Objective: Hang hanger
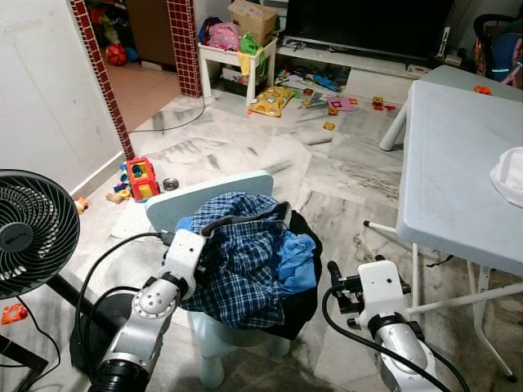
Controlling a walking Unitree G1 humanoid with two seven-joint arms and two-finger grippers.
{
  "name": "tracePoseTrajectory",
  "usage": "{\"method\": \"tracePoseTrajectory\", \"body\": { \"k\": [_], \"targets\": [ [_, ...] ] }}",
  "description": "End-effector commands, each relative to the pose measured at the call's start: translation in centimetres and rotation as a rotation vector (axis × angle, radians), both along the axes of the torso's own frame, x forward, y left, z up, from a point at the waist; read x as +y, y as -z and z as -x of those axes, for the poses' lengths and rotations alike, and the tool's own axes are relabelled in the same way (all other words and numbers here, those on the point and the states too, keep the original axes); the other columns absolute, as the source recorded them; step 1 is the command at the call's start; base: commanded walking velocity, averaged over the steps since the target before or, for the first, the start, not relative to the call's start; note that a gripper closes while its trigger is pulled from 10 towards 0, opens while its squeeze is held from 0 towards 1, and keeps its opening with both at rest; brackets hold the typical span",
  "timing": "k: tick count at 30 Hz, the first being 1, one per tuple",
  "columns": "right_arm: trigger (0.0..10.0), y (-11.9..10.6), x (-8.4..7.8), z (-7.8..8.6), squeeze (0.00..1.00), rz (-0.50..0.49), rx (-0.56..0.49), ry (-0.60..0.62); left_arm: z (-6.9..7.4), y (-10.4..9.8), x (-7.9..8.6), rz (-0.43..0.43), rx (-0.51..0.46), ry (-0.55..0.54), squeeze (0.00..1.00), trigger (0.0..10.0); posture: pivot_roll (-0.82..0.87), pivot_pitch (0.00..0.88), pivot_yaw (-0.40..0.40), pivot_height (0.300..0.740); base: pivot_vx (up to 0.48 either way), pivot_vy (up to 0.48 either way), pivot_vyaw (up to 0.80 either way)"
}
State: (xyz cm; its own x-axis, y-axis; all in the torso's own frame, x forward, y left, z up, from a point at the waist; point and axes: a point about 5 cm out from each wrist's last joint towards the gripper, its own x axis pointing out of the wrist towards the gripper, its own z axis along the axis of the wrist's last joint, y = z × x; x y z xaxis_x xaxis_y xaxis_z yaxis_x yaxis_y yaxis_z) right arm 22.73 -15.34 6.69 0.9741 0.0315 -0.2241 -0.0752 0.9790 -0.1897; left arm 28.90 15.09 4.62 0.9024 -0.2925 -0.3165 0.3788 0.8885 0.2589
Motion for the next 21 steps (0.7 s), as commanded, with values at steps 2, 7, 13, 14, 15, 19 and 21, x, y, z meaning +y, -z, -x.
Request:
{"method": "tracePoseTrajectory", "body": {
  "k": [2,7,13,14,15,19,21],
  "targets": [
    [10.0,-0.2,0.1,-0.2,0.0,0.003,-0.011,-0.008,0.0,-0.4,-0.2,-0.033,-0.026,0.032,0.52,10.0,0.04,0.0,-0.059,0.74,0.0,0.0,0.0],
    [10.0,-0.2,0.1,-0.2,0.0,0.001,-0.012,-0.009,0.0,-0.4,-0.5,-0.039,-0.029,0.058,0.0,10.0,0.04,0.0,-0.058,0.74,0.0,0.0,0.0],
    [10.0,-0.1,0.2,-0.2,0.0,0.0,-0.011,-0.009,-0.1,-0.5,-0.7,-0.011,-0.031,0.064,1.0,10.0,0.04,0.0,-0.057,0.74,0.0,0.0,0.0],
    [10.0,-0.1,0.2,-0.2,0.0,0.0,-0.012,-0.009,-0.2,-0.6,-0.8,-0.012,-0.034,0.066,1.0,10.0,0.04,0.0,-0.057,0.74,0.0,0.0,0.0],
    [10.0,-0.1,0.2,-0.3,0.0,0.0,-0.012,-0.01,-0.6,-0.8,-0.9,-0.024,-0.042,0.059,1.0,10.0,0.04,0.0,-0.057,0.74,0.0,0.0,0.0],
    [10.0,-0.1,0.2,-0.3,0.0,-0.001,-0.012,-0.009,-1.1,-1.1,-1.0,-0.02,-0.049,0.052,0.0,10.0,0.04,0.0,-0.056,0.74,0.0,0.0,0.0],
    [10.0,-0.1,0.2,-0.3,0.0,-0.001,-0.012,-0.009,-1.3,-1.4,-1.1,-0.017,-0.058,0.052,0.0,10.0,0.04,0.0,-0.055,0.74,0.0,0.0,0.0]
  ]
}}
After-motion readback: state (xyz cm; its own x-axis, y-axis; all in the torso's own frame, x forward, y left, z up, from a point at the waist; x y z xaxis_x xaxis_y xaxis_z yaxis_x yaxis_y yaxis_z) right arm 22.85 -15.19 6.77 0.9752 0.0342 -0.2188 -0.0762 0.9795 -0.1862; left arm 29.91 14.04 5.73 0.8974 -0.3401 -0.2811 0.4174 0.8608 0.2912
